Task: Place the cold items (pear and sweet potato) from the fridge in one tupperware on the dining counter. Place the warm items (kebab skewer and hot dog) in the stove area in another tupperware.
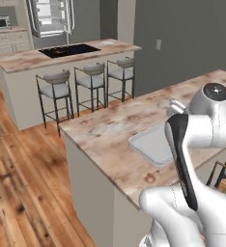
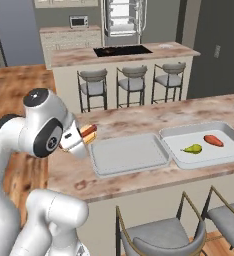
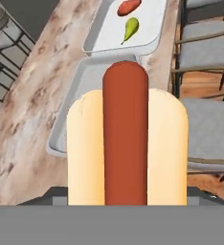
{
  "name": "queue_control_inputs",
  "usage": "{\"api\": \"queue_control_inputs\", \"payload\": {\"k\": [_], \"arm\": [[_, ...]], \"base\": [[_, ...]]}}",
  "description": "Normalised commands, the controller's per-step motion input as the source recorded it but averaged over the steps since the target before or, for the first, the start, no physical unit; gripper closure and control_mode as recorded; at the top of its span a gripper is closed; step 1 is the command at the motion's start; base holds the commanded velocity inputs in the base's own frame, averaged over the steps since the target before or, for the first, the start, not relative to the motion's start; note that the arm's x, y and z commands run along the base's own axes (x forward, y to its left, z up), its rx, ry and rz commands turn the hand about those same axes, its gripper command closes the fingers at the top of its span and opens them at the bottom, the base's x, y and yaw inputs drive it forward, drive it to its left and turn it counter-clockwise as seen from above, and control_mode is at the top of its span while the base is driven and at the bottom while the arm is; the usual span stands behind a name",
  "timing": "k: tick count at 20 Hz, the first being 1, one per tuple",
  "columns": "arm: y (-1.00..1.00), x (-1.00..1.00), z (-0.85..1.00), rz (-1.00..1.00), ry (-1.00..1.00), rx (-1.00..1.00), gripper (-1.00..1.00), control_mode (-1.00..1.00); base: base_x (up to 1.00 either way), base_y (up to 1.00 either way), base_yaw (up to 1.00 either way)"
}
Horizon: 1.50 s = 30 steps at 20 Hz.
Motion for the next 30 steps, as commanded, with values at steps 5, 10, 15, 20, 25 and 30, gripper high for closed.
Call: {"api": "queue_control_inputs", "payload": {"k": [5,10,15,20,25,30], "arm": [[-0.33,0.85,-0.67,0.05,0.17,0.31,1.0,-1.0],[-0.14,0.57,-0.52,0.0,0.21,0.2,1.0,-1.0],[0.0,0.46,-0.55,0.0,0.17,0.0,1.0,-1.0],[-0.06,0.38,-0.52,0.0,0.14,-0.01,1.0,-1.0],[-0.16,0.43,-0.51,0.0,0.02,-0.01,1.0,-1.0],[-0.22,0.47,-0.5,0.0,0.0,0.0,1.0,-1.0]], "base": [[0.0,0.0,0.0],[0.0,0.0,0.0],[0.0,0.0,0.0],[0.0,0.0,0.0],[0.0,0.0,0.0],[0.0,0.0,0.0]]}}
